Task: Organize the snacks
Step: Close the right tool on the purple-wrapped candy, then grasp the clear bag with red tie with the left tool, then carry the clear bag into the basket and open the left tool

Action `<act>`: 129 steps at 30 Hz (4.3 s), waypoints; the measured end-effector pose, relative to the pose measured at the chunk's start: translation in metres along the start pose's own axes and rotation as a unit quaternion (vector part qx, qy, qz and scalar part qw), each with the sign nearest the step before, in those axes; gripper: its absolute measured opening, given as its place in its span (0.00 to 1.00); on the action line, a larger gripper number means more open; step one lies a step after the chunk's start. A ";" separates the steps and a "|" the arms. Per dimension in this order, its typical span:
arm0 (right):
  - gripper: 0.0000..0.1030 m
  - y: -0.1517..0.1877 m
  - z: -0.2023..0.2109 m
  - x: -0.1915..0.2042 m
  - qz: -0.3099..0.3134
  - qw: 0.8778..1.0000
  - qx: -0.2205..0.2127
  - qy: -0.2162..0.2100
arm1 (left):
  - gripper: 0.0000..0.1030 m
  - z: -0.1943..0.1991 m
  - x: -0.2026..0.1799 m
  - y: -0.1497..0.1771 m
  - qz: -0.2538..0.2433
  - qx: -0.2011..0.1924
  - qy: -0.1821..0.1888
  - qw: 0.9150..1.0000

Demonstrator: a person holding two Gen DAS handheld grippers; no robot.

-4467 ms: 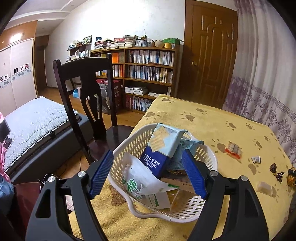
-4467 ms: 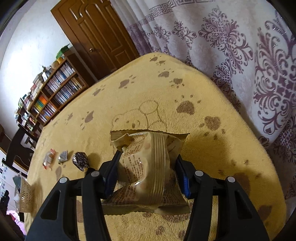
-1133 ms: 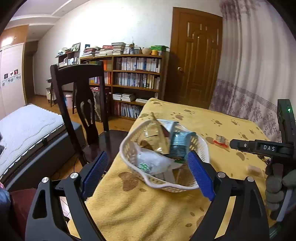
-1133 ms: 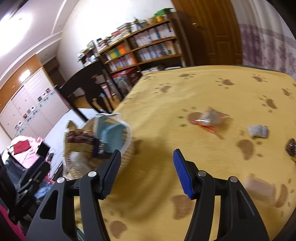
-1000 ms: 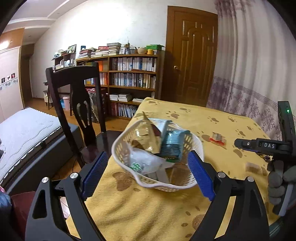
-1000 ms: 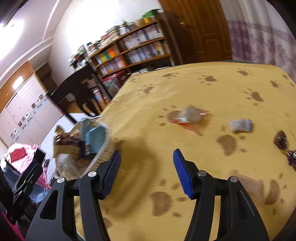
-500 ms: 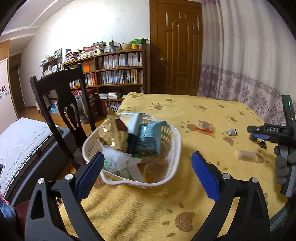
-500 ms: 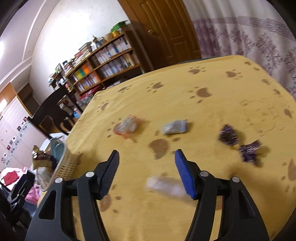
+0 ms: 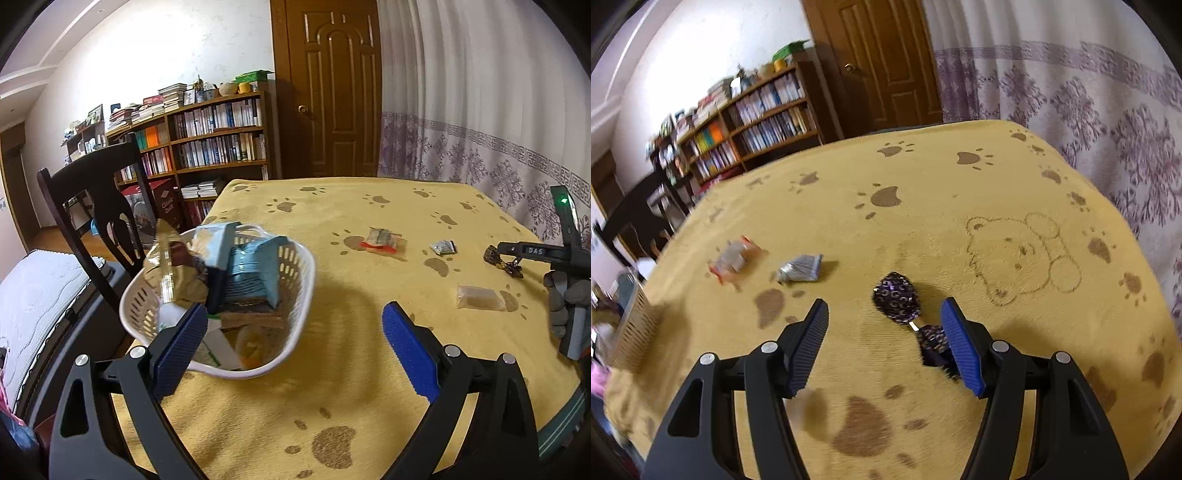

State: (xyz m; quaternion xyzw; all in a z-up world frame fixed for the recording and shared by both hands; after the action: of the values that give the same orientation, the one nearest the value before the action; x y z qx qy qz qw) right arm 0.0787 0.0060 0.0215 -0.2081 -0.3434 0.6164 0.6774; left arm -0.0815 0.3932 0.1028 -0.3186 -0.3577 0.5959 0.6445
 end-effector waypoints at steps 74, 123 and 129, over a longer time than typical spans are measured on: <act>0.32 0.003 -0.038 -0.018 0.013 0.999 0.034 -0.011 | 0.39 -0.259 -0.141 -0.068 -0.058 0.129 0.069 0.988; 0.32 0.003 -0.038 -0.018 0.013 0.999 0.033 -0.013 | 0.38 -0.051 -0.041 -0.053 0.005 0.018 0.001 1.000; 0.32 0.004 -0.038 -0.018 0.013 0.999 0.033 -0.013 | 0.38 -0.034 -0.006 -0.042 0.020 0.018 -0.032 0.999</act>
State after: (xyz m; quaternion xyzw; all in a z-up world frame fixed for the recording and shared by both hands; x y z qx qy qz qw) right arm 0.1035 -0.0058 -0.0105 -0.1823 -0.3289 0.6388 0.6712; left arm -0.0301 0.3842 0.1192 -0.2947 -0.3611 0.6250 0.6263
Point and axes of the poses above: each gripper's, at about its wrist camera, not at the fingertips, and z roughly against the way its jaws point, x to its left, y to its underside, the point moved 3 cm from there along -z, roughly the way its jaws point, and after that the axes turned 1 degree about -z, right-handed, at the moved point
